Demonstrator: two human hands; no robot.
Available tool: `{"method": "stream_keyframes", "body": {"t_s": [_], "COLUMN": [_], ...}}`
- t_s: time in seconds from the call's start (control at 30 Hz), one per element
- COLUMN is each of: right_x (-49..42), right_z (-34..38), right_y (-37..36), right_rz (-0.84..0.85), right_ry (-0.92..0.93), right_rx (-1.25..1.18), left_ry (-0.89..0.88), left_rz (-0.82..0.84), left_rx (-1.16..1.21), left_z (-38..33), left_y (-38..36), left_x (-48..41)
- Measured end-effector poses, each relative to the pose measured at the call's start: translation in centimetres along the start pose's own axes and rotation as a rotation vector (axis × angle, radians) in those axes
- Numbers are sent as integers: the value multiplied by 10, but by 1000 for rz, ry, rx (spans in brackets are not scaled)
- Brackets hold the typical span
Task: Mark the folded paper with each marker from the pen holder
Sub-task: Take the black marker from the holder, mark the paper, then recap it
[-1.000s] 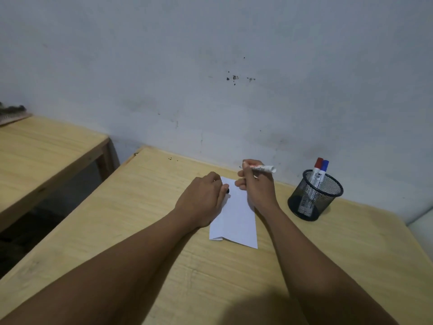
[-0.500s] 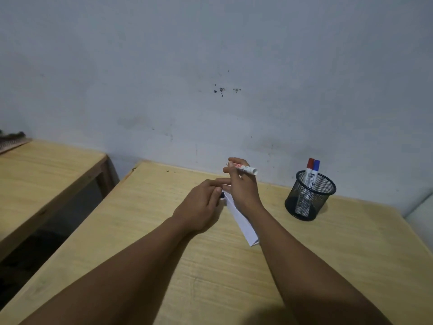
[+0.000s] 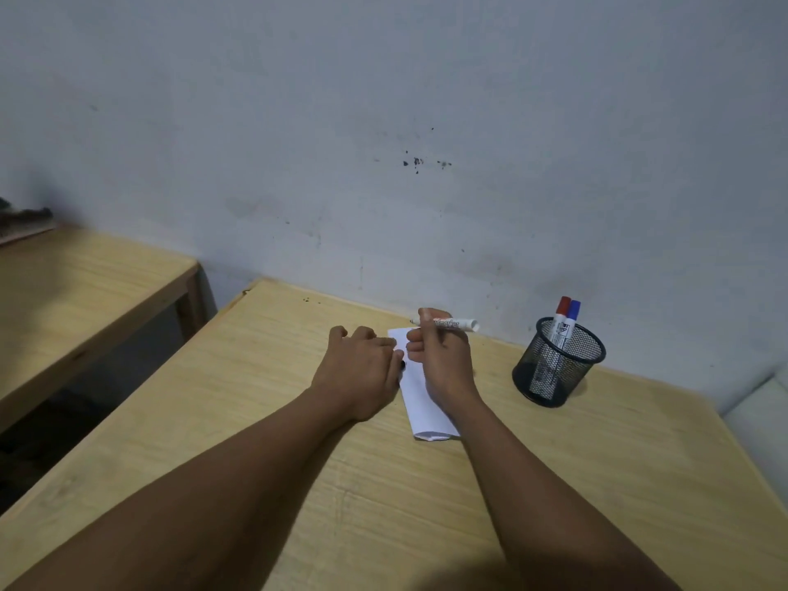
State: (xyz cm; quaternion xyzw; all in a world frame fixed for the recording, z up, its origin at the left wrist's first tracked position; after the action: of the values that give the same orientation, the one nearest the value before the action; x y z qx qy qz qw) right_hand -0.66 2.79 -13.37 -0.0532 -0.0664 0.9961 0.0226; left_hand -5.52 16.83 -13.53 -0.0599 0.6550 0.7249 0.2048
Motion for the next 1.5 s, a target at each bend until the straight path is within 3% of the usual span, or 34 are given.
{"method": "stream_keyframes", "body": {"t_s": [0.13, 0.4, 0.67, 1.1, 1.5], "right_x": [-3, -35, -44, -41, -41], "right_z": [-7, 8, -9, -10, -7], "right_y": [-1, -11, -1, -1, -4], "right_rz": [-33, 210, 113, 149, 162], "right_ry": [-40, 0, 47, 70, 97], "right_rx": [-19, 49, 41, 173, 377], "left_ry": [-69, -80, -257, -204, -196], "left_rz": [15, 23, 55, 188, 135], "left_rx": [64, 41, 199, 266, 236], "left_z": [-4, -7, -8, -7, -6], "left_y": [4, 3, 1, -3, -6], "left_x": [4, 6, 4, 3, 2]}}
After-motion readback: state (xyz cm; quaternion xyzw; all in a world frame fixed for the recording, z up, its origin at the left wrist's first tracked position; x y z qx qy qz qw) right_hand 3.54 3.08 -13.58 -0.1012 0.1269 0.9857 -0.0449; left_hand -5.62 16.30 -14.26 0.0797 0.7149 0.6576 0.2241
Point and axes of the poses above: each hand's wrist, its own x-axis away from the middle knuckle, its own y-axis out of the back of the hand, z = x × y, the point moved 1 cm from there along -x, towards the middle knuckle, and after that the axes turned 13 degrees about -x, right-handed, at the moved point
